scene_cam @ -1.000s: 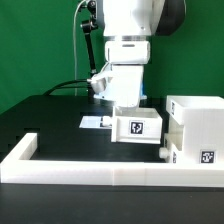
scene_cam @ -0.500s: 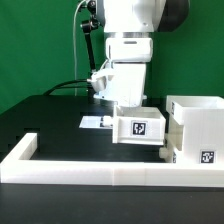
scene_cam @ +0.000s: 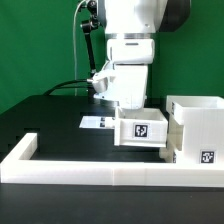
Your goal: Assemble drawer
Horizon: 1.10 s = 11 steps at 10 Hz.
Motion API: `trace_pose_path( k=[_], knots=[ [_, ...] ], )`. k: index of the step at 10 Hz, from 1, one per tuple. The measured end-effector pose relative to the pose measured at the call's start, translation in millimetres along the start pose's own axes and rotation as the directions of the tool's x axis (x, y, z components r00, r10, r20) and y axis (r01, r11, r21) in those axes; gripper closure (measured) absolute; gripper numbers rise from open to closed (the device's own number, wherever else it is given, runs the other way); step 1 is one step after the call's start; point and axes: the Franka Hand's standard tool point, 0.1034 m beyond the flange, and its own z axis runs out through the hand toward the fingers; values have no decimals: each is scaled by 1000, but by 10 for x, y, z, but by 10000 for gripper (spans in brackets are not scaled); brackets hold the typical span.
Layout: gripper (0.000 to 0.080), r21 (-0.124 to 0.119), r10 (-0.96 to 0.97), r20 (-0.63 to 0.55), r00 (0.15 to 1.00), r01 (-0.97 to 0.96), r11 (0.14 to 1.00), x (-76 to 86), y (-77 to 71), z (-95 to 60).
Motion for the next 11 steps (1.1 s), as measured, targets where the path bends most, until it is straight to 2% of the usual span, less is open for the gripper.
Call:
trace_pose_path(
  k=[3, 6, 7, 8, 11],
  knots=[
    [758, -6, 0, -4, 1000, 0, 1000, 67, 8, 16],
    [758, -4, 2, -3, 1000, -2, 1000, 56, 4, 21],
    [758, 2, -2, -3, 1000, 2, 1000, 79, -4, 26],
    [758, 35, -5, 1, 1000, 5, 999, 86, -34, 21],
    [758, 35, -7, -1, 1000, 7, 999, 100, -40, 29]
  ],
)
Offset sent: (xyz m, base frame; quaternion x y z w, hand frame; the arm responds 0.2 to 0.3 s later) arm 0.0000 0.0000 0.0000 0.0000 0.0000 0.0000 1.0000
